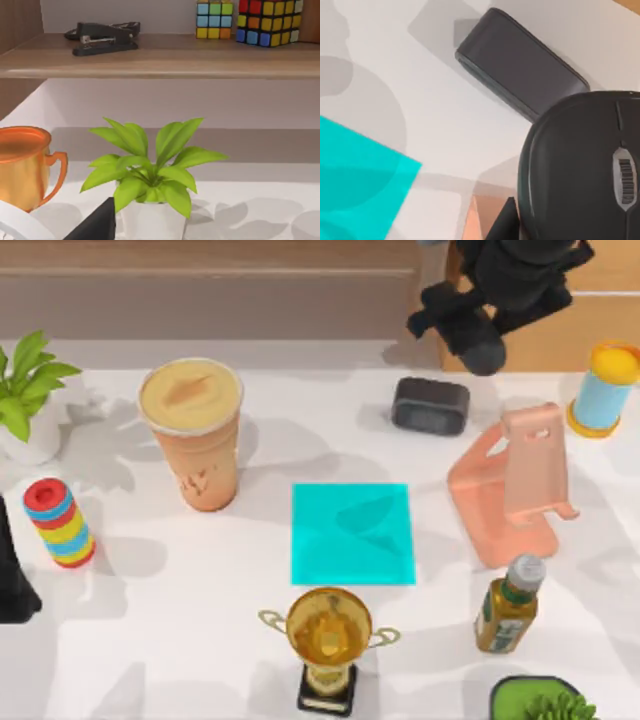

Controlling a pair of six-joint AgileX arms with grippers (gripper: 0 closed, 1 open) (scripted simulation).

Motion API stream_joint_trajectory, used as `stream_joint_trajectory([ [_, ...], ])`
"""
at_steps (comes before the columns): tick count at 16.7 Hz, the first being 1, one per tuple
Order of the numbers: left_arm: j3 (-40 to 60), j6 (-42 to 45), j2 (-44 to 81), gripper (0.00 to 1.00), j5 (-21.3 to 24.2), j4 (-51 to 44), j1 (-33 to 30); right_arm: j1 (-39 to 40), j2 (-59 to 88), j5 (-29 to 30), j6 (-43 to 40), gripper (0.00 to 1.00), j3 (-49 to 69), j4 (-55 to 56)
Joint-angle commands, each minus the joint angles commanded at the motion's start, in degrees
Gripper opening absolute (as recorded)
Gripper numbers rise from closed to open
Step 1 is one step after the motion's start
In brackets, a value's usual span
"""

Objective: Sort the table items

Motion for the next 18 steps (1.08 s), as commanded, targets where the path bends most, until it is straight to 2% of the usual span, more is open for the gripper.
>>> stream_joint_trajectory([
  [4,0.00,0.00,0.00,1.00,0.00,0.00,0.00,9.10,4.88,-1.47,23.58,0.00,-0.09,0.32],
  [8,0.00,0.00,0.00,1.00,0.00,0.00,0.00,14.22,9.41,-2.79,39.21,0.00,-3.18,0.18],
  [11,0.00,0.00,0.00,1.00,0.00,0.00,0.00,15.52,11.56,-3.37,44.64,0.00,-5.45,-0.03],
  [18,0.00,0.00,0.00,1.00,0.00,0.00,0.00,15.37,11.76,-3.46,45.27,0.00,-5.80,0.12],
])
